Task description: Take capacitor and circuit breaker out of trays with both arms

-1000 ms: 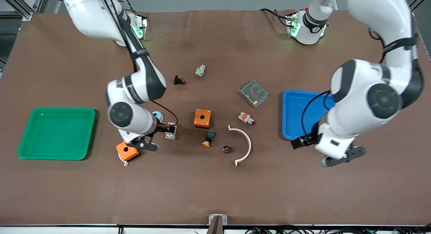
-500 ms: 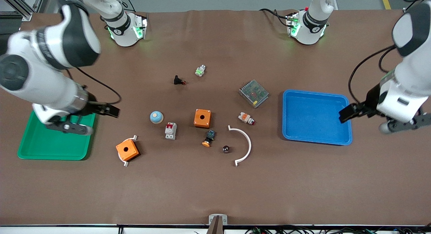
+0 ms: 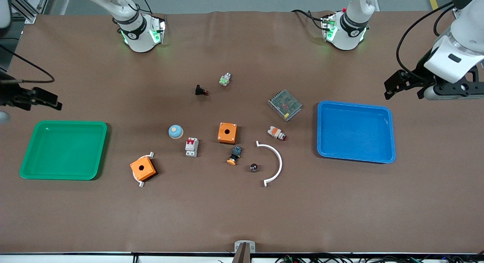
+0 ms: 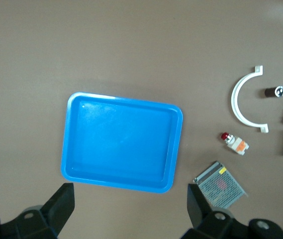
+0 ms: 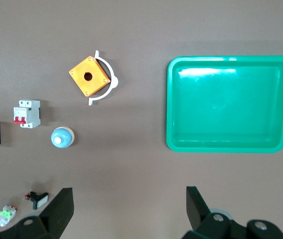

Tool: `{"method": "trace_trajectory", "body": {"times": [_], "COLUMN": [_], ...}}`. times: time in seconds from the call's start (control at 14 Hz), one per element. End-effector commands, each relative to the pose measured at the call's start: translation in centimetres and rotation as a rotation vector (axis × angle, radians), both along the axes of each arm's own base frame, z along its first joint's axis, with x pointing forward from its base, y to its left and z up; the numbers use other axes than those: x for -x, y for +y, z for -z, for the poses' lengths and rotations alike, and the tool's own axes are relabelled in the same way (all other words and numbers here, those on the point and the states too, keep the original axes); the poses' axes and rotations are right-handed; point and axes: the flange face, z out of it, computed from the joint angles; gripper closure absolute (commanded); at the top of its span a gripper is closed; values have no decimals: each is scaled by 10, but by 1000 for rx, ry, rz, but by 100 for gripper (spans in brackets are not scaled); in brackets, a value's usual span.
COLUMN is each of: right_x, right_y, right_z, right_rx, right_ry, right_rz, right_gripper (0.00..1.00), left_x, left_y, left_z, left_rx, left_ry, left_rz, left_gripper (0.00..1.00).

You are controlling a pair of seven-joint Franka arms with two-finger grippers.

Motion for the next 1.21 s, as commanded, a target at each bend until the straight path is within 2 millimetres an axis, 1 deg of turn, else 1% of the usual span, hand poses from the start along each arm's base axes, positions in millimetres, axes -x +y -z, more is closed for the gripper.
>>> {"method": "trace_trajectory", "body": {"times": [0.0, 0.14, 0.29, 0.36, 0.43, 0.57, 0.64, 0.71, 0.86, 1.07, 1.14], "right_x": [40, 46, 49, 53, 56, 62, 62, 62, 62, 61, 60], "right_y": [-6, -4, -5, -5, -6, -4, -5, -5, -5, -3, -3], "right_z": [-6, -10, -14, -17, -17, -15, -15, -15, -15, -15, -14], "right_rx": [12, 22, 23, 30, 34, 32, 33, 33, 33, 33, 34], "right_ry": [-17, -34, -40, -46, -44, -42, -42, -42, -39, -39, -39], "right_rz": [-11, -15, -15, -16, -16, -20, -18, -18, -18, -21, -21], "right_gripper": [0, 0, 0, 0, 0, 0, 0, 0, 0, 0, 0], "left_x": [15, 11, 3, 1, -1, -1, -2, -2, -2, -3, -4], "left_y": [5, 11, 17, 19, 20, 20, 19, 20, 16, 20, 17], "left_z": [-4, -12, -23, -23, -21, -24, -29, -27, -37, -38, -36], "left_rx": [-20, -23, -34, -44, -44, -42, -44, -52, -55, -58, -63], "left_ry": [-17, -22, 13, 35, 40, 34, 26, 33, 12, 7, 8], "left_rz": [21, 35, 113, 158, 152, 120, 132, 136, 128, 119, 122], "left_gripper": [0, 0, 0, 0, 0, 0, 0, 0, 0, 0, 0]}}
